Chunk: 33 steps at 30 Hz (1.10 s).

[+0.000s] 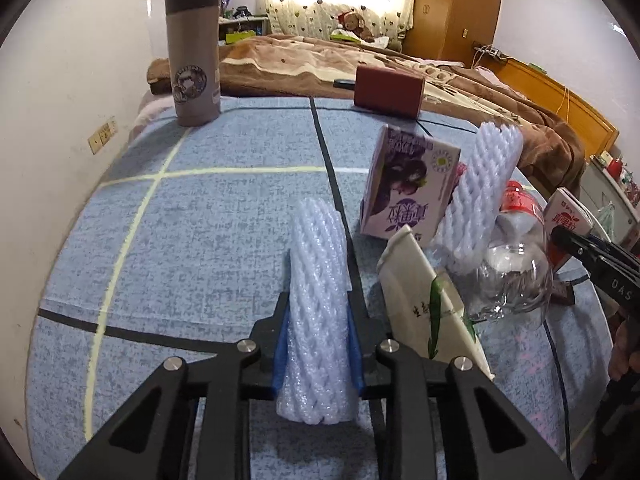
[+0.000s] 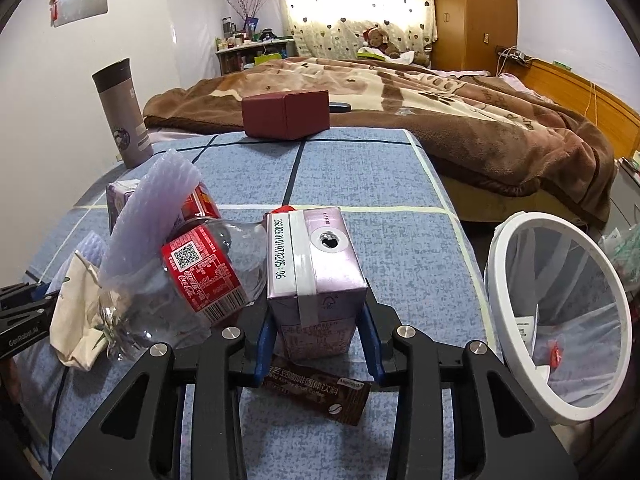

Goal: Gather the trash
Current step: 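Carry the foam net and milk carton over the wastebasket and open both tools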

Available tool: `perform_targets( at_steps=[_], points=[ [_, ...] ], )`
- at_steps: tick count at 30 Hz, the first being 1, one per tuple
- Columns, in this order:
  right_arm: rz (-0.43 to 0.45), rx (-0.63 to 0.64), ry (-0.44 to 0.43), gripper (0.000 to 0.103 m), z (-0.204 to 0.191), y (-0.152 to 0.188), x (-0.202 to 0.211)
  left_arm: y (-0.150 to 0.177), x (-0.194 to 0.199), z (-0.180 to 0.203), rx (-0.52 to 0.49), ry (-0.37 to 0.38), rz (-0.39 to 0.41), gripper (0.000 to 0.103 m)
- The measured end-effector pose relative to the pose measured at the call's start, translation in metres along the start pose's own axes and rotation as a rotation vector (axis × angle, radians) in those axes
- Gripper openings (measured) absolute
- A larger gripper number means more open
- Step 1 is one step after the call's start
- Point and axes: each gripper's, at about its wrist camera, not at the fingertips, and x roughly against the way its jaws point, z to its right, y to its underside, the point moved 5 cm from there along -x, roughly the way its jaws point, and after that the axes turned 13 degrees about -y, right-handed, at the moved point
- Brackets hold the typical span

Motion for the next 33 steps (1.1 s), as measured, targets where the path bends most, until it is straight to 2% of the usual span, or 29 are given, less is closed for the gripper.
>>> perform_targets(
  at_steps=[20, 33],
  points=[
    [0.056, 0.017, -0.036, 0.038, -0.001, -0.011, 0.019, -0.015, 0.05, 0.012, 0.014, 0.005, 0.098, 0.026],
    [0.1, 0.019, -0.048, 0.038, 0.015, -0.019, 0.05, -0.036, 0.082, 0.052, 0.005, 0.074, 0.163, 0.026]
  ],
)
